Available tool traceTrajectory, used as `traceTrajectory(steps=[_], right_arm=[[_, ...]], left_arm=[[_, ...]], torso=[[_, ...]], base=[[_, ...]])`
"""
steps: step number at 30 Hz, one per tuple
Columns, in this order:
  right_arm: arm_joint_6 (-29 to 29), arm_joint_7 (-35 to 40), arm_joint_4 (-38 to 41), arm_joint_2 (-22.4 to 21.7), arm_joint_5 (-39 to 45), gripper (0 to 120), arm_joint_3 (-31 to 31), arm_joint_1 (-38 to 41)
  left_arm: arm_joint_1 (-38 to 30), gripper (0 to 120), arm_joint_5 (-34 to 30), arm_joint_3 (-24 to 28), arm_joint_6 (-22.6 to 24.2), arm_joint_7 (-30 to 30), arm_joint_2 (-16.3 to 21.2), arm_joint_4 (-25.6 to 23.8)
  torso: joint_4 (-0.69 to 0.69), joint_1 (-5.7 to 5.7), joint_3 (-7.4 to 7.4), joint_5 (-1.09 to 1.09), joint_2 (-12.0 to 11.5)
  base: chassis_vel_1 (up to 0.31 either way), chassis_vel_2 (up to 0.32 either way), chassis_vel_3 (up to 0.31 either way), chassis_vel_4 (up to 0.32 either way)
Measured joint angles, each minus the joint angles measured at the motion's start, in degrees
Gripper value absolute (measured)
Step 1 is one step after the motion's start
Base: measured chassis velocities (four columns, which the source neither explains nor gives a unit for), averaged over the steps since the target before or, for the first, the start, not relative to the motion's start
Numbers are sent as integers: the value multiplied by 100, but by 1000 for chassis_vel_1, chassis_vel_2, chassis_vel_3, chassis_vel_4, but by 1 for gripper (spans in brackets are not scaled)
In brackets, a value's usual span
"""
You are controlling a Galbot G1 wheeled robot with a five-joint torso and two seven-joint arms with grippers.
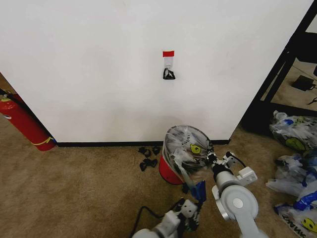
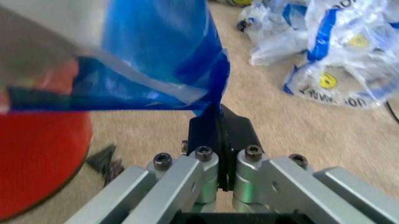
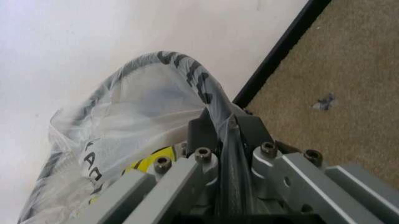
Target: Pick up the garbage bag from the wall and place it over the trash bin.
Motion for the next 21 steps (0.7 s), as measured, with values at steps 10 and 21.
traceTrajectory(steps=[10, 21], right_arm=[[-34, 25, -2, -76, 40, 1, 17, 29], [-8, 47, 169, -265, 343, 1, 217, 27]], left_arm=[[-218, 0, -207, 105, -23, -157, -355, 611], [-12, 0, 44, 3, 140, -187, -162, 654]], torso=[[1, 0, 0, 0, 0], [0, 0, 0, 2, 0]], base=[[0, 0, 0, 0], [0, 0, 0, 0]])
